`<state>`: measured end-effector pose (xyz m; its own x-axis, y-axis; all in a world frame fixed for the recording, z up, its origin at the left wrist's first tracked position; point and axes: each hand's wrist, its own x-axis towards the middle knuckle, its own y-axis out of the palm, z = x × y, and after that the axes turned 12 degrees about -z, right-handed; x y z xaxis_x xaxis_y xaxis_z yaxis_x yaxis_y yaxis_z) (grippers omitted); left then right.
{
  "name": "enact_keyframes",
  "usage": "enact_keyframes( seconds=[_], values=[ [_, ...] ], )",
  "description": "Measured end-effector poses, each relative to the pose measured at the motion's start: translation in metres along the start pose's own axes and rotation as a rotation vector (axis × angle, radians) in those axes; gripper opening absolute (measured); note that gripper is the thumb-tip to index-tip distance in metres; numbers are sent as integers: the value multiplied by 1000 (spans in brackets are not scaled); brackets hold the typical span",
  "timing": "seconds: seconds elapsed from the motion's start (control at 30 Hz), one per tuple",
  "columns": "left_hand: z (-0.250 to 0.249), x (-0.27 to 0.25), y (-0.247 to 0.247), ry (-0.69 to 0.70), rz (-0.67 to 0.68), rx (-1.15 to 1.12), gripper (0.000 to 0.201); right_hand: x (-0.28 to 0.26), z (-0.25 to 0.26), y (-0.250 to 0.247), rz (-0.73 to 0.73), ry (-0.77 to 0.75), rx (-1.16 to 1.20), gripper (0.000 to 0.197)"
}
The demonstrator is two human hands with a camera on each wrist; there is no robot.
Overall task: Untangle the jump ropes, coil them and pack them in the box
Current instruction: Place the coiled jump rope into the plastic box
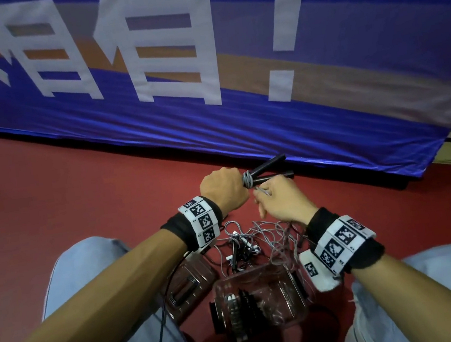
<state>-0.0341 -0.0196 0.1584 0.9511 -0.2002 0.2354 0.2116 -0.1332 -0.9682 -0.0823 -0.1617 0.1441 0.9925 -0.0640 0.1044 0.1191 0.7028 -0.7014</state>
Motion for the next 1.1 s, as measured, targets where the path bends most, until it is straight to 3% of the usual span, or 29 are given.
enact_keyframes(
  seconds=[0.17,0.3,0.43,0.53,0.63,0.77,0.87,0.97,1.1],
  values=[
    [-4,-1,4,143,183,130,28,-1,-6,-12,-173,-339,-530,40],
    [-6,-2,1,426,190,274,26,7,-15,-25,-247,-431,-582,64],
    [-2,-1,-9,711,121,406,18,9,-23,-30,-145,-425,-441,62],
    [0,-1,-15,866,93,455,21,11,-21,-34,81,-279,-216,63],
    [3,-2,-17,963,65,435,22,9,-18,-32,279,-194,64,45],
    [13,1,-24,1012,-1,433,24,11,-14,-34,299,-82,265,49],
    [22,6,-23,1046,-101,374,37,12,-11,-32,336,-13,395,55],
    [29,7,-30,1036,-194,145,14,9,-5,-28,435,-8,557,70],
    [25,0,-29,923,-333,-185,14,9,1,-31,554,-25,711,69]
  ],
)
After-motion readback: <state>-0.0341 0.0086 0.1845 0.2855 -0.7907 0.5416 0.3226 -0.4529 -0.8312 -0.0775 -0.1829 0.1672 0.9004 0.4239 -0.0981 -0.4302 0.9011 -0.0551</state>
